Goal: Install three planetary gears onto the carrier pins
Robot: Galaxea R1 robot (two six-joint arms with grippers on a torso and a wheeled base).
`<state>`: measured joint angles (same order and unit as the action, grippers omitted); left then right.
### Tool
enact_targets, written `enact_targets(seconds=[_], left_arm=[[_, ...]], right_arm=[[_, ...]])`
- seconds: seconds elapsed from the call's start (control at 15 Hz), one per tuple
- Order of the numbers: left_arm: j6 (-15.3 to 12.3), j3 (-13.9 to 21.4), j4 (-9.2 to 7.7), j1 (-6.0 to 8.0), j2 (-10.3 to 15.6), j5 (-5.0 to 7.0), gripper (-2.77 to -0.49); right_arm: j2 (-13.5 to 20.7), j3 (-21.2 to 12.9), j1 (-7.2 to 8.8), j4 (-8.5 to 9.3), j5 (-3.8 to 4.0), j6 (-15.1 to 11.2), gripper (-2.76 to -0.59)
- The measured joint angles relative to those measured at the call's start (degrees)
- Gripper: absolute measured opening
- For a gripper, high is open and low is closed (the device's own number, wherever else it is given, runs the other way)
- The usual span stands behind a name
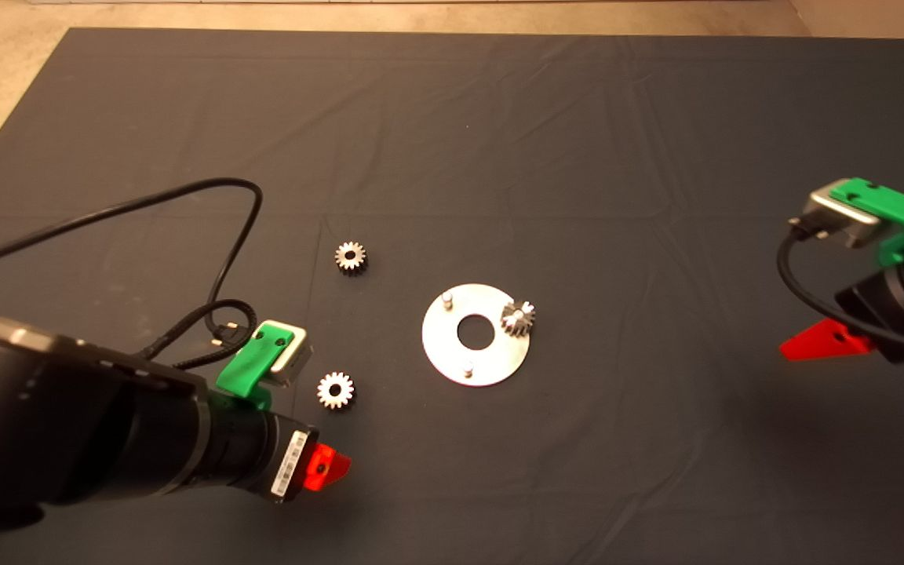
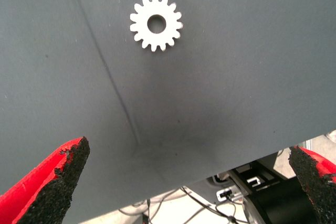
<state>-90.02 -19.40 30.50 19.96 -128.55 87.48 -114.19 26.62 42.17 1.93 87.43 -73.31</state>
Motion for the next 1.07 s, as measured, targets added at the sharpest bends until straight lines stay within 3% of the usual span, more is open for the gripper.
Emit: enact_targets(seconds=[0.13, 0.33, 0.4, 0.67, 0.8, 0.93, 1.07], left_arm=[[0.57, 0.0, 0.61, 0.05, 0.02, 0.0, -0.5], [1.74, -0.02, 1.13, 0.38, 0.0, -0.07, -0.5], [2.08, -0.02, 1.17, 0.35, 0.16, -0.02, -0.5], [3.44, -0.12, 4.01, 0.35, 0.29, -0.05, -0.5], [4.86, -0.34, 6.48, 0.02, 0.3, -0.02, -0.5], [5.86, -0.56, 10.81, -2.18, 0.3, -0.02, -0.5], [6.75, -0.74, 16.39, -4.97, 0.3, -0.05, -0.5]], right_arm=[[4.0, -0.89, -2.08, -0.5, 0.47, -1.77, -1.33], [4.74, -1.88, -11.78, -2.57, 0.59, -2.04, -1.33], [4.74, -2.1, -13.7, -3.88, 0.3, -2.04, -1.33], [5.49, -2.24, -14.41, -5.67, 0.46, -1.64, -1.33], [5.47, -2.24, -14.38, -6.06, 0.39, -0.64, -1.33], [5.47, -2.24, -14.38, -6.11, 0.24, 0.04, -1.33], [5.47, -2.24, -14.38, -6.13, 0.3, 0.43, -1.33]])
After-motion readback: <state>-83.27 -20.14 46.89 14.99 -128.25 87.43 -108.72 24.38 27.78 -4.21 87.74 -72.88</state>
